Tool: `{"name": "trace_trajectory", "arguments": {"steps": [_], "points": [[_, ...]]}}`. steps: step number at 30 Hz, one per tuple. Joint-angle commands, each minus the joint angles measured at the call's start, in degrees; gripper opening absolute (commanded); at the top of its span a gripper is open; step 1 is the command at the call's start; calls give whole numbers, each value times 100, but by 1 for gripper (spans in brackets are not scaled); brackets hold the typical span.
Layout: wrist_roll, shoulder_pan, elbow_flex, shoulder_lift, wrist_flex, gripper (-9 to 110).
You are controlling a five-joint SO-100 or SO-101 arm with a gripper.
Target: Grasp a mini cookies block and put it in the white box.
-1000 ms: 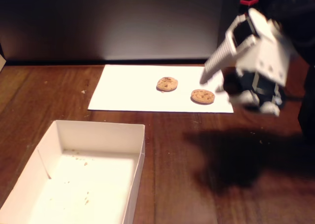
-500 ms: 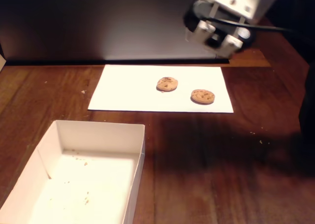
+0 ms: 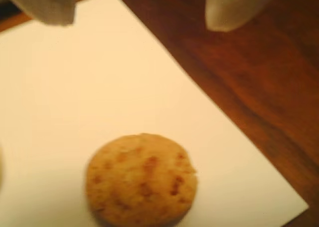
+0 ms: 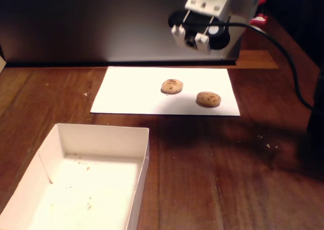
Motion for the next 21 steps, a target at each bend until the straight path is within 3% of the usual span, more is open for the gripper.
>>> {"name": "trace_trajectory", "arguments": {"steps": [1, 21], "points": [[62, 123, -598, -70, 176, 16], [9, 62, 1063, 0, -1020, 28]]}}
